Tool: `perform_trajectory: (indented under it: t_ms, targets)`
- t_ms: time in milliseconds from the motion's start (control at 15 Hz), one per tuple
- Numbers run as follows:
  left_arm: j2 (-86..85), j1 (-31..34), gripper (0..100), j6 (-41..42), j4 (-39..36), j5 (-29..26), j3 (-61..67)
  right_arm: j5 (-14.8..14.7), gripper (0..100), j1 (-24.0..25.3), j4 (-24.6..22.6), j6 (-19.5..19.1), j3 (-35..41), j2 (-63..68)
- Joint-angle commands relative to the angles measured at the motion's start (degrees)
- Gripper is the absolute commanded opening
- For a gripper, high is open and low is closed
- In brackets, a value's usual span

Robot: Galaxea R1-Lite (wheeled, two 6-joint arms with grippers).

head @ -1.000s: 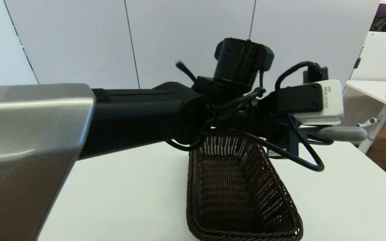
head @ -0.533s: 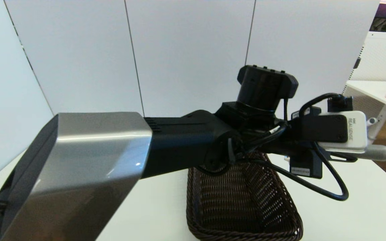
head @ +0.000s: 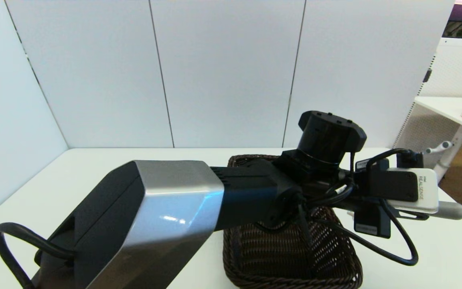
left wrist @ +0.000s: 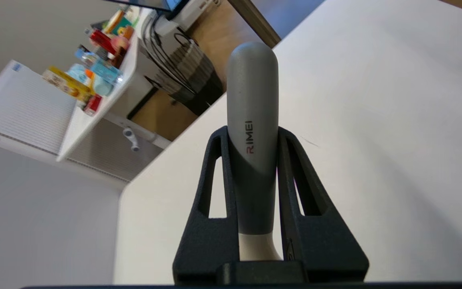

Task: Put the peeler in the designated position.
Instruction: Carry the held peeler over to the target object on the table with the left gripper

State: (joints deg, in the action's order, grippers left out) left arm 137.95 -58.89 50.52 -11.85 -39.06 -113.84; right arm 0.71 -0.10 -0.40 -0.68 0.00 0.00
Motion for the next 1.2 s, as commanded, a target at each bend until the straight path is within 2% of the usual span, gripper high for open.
perform_trajectory:
  t_ms: [67,800,867,1200]
  targets:
    - [2.0,0.3,0,-0.9,0.2,-0.2,0.0,0.0,100,0.0,0.1,0.0,0.0,0.0]
    - [2.9,1.9,0,-1.6,0.9,-0.1,0.0,0.0,100,0.0,0.0,0.0,0.0,0.0]
    - [2.9,2.0,100,-1.6,0.9,-0.1,0.0,0.0,100,0.0,0.0,0.0,0.0,0.0]
    - [1.3,2.6,100,-1.5,1.0,-0.1,0.0,0.0,100,0.0,0.0,0.0,0.0,0.0]
